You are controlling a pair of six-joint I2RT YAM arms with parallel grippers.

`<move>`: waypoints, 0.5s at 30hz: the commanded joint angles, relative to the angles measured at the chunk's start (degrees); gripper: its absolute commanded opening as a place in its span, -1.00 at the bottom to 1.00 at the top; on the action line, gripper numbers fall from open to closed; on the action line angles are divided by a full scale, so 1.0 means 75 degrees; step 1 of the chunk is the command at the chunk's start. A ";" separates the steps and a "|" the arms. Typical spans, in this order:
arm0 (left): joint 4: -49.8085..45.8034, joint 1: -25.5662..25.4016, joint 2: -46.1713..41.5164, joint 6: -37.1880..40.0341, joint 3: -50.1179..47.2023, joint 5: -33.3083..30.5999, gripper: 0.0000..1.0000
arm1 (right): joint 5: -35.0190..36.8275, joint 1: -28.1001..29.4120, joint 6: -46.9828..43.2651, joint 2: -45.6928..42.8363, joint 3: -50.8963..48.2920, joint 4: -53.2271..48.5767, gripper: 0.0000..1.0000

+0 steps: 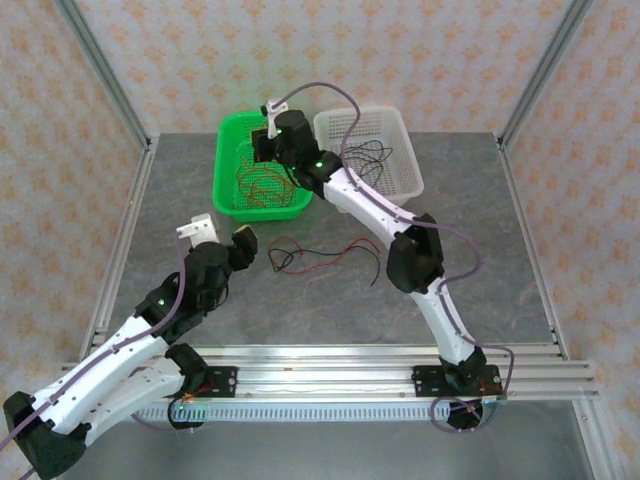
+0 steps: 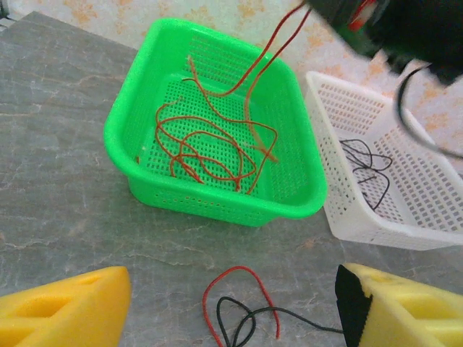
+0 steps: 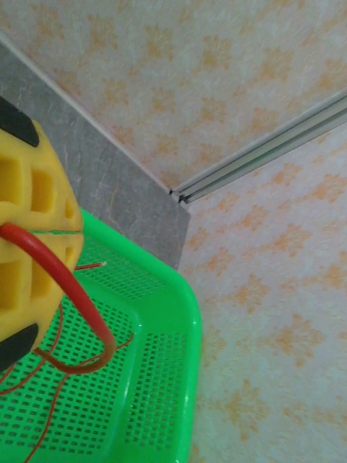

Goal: Untangle the cables

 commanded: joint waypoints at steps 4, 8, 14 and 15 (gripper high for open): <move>-0.0490 -0.0066 -0.0246 -0.0210 0.0317 -0.0267 0.51 | -0.0186 0.0005 0.0218 0.0629 0.0398 -0.0583 -0.69; -0.0561 -0.0060 -0.0260 -0.0257 0.0380 -0.0242 0.51 | -0.0330 0.0005 0.0313 0.0816 0.0398 -0.0817 -0.38; -0.0680 -0.0067 -0.0169 -0.0339 0.0463 -0.0211 0.51 | -0.0187 -0.0001 0.0298 0.0788 0.0432 -0.1143 -0.15; -0.0692 -0.0060 -0.0139 -0.0356 0.0469 -0.0203 0.51 | -0.0162 0.0005 0.0279 0.0767 0.0444 -0.1201 -0.14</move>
